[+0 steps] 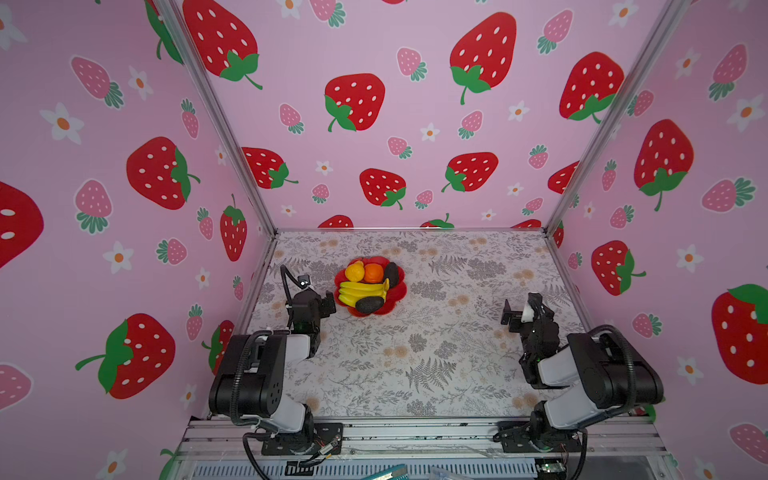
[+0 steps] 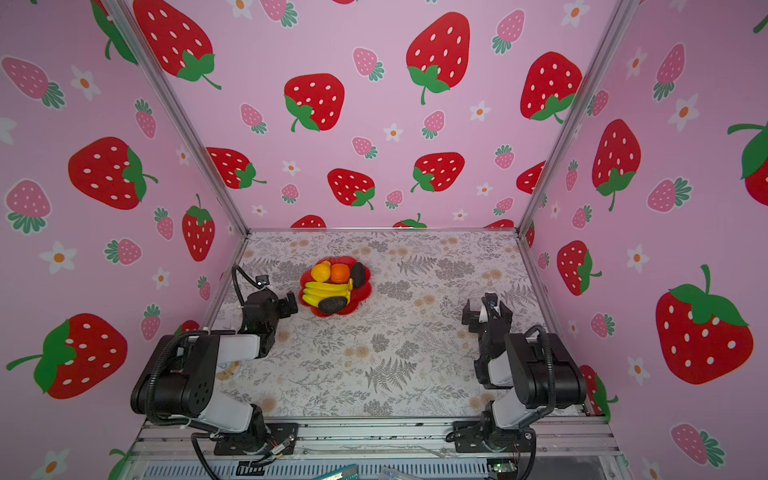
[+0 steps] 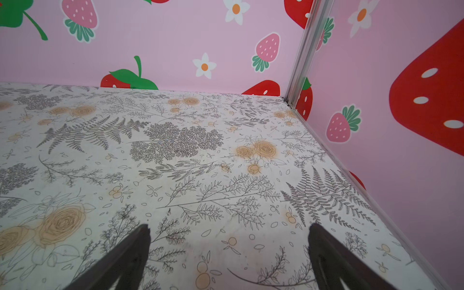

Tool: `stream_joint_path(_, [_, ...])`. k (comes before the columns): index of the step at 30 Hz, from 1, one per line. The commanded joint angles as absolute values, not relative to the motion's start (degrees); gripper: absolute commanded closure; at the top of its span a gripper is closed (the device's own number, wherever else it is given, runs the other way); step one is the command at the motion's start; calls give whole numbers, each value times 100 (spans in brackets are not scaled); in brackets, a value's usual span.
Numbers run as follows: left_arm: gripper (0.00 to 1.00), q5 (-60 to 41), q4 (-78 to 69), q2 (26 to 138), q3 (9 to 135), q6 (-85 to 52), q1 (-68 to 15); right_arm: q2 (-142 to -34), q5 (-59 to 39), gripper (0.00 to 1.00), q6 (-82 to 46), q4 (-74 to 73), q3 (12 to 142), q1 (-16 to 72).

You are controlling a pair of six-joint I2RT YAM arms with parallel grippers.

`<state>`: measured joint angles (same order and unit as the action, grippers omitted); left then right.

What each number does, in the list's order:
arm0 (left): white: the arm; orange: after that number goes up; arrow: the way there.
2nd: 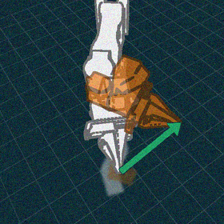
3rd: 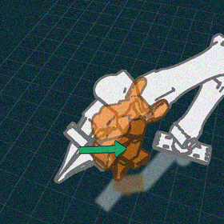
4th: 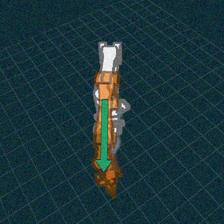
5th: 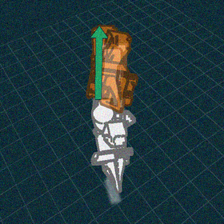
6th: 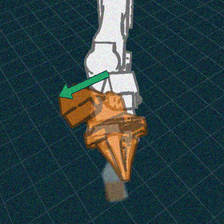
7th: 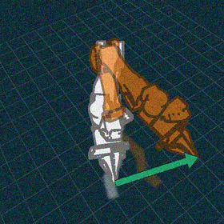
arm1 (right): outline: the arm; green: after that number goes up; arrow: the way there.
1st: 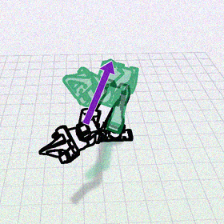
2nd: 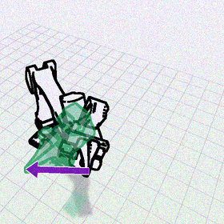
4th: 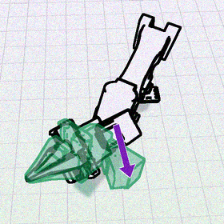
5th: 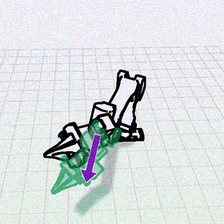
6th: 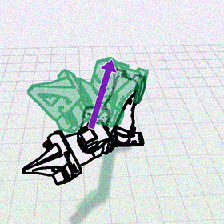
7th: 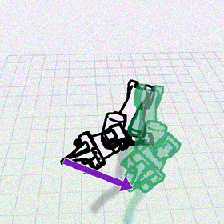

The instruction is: Place and organize the fake fruits in the fruit bowl

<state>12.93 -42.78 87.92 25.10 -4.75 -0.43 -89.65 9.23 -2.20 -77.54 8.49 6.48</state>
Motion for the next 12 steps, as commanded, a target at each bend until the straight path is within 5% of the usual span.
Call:
stream_joint_path(1, [1,1295,-4515,8833,2507,-483,-66,-9082,1263,1,-208,-7381,1507,691])
stream_joint_path(12, [1,1350,-4518,8838,2505,-455,-105,-9001,360,1,76,-7213,1521,617])
